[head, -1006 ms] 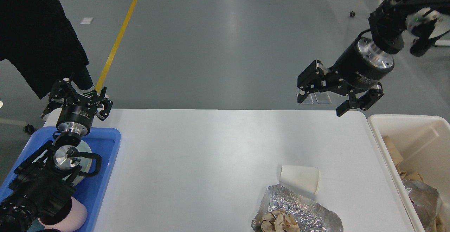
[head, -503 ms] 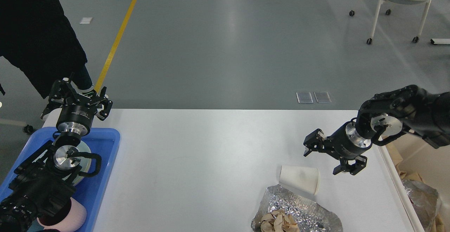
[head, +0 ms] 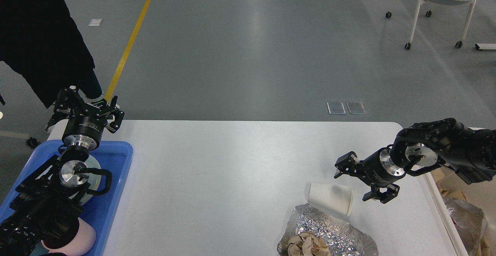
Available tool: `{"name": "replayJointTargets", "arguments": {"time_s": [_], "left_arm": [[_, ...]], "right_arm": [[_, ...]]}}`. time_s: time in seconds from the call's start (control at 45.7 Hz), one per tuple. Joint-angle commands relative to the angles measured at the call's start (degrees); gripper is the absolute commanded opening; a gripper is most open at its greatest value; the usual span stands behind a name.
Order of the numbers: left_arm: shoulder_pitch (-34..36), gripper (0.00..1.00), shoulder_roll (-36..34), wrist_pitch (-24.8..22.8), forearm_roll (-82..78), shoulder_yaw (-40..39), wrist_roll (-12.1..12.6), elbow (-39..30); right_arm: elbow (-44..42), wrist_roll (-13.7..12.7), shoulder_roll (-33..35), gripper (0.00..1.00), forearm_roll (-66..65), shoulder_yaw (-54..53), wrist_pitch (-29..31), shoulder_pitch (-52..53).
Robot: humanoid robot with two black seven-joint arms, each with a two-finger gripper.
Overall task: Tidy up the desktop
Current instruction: 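Lower the right gripper toward the white paper cup, then close the right gripper on the white paper cup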
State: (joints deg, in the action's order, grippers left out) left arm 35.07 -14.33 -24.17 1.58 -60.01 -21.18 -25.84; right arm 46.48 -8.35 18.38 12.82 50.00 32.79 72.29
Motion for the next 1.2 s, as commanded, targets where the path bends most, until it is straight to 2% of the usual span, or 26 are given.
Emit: {"name": "replayJointTargets", "arguments": {"time_s": [0.0,0.219,0.437,0.656,0.766,1.028,1.116,1.181], "left_arm": [[0.0,0.97,0.0,0.0,0.0,0.0,0.0,0.0],[0.0,0.97,0.0,0.0,0.0,0.0,0.0,0.0],[0.0,0.97,0.0,0.0,0.0,0.0,0.0,0.0],[0.0,0.97,0.0,0.0,0.0,0.0,0.0,0.0],[0.0,0.97,0.0,0.0,0.0,0.0,0.0,0.0],[0.0,0.97,0.0,0.0,0.0,0.0,0.0,0.0],[0.0,0.97,0.0,0.0,0.0,0.0,0.0,0.0],[0.0,0.97,0.0,0.0,0.0,0.0,0.0,0.0]], "right_arm": [[-0.2,0.0,0.1,1.00,-0.1,-0.9,0.0,-0.8],[-1.4,0.0,0.0,1.00,0.2,-1.5,-2.3,-1.8],[-1.4,0.0,-0.1,0.94,0.3,-2.3,-4.8,-2.9],[-1.3,-0.1,-0.2,0.61,0.5,-2.7,-4.9,-3.6],[-1.4,0.0,-0.1,0.58,0.5,-2.7,-5.0,-3.6],[-1.3,-0.1,-0.1,0.18,0.9,-2.7,-4.9,-3.6],[-1.3,-0.1,-0.1,0.00,0.9,-2.7,-4.8,-3.7],[-1.3,-0.1,-0.2,0.00,0.9,-2.7,-4.8,-3.7]]}}
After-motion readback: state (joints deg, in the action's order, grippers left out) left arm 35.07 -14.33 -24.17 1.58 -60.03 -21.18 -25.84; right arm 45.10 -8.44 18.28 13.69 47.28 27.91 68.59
